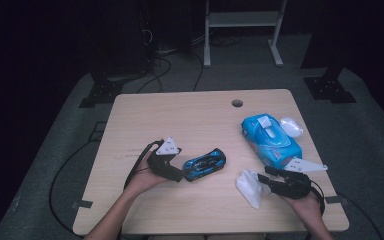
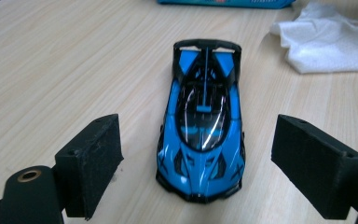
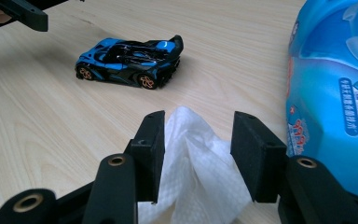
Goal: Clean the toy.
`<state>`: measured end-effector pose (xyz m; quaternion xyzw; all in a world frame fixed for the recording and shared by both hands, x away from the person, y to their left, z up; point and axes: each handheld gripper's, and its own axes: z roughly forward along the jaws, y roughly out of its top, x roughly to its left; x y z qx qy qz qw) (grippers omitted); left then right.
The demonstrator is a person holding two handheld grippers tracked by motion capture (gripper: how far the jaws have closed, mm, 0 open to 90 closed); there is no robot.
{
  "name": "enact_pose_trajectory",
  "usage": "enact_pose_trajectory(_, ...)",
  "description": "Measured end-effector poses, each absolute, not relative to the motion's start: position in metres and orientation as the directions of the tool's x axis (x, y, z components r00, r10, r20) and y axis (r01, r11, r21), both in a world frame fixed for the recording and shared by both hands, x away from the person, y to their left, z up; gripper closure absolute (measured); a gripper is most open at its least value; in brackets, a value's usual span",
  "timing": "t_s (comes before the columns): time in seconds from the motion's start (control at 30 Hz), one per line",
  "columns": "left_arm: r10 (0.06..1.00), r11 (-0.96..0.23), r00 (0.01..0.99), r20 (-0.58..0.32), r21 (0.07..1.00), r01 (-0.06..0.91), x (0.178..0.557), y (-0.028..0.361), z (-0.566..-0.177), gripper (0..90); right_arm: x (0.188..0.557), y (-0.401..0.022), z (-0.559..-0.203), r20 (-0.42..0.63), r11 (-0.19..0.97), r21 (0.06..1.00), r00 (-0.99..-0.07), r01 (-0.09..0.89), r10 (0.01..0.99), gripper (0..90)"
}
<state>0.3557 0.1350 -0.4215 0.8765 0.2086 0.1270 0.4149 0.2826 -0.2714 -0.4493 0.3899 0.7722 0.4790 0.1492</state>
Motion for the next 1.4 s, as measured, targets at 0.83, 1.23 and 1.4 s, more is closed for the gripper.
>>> enact_pose_trajectory(0.83, 0.539, -0.5, 0.842, 0.005, 0.807, 0.315, 0.331, 0.183, -0.439, 14.2, 0.275, -0.28, -0.454, 0.15, 0.217, 0.86, -0.636, 0.462, 0.757, 49.7)
enact_pose_trajectory(1.23, 0.558, -0.471, 0.83, -0.018, 0.816, 0.335, 0.319, 0.197, -0.448, 12.1, 0.276, -0.279, -0.456, 0.161, 0.21, 0.859, -0.635, 0.468, 0.756, 48.1)
enact_pose_trajectory(1.4, 0.578, -0.453, 0.816, -0.008, 0.829, 0.329, 0.31, 0.208, -0.448, 11.3, 0.273, -0.276, -0.46, 0.159, 0.213, 0.859, -0.638, 0.466, 0.754, 46.8)
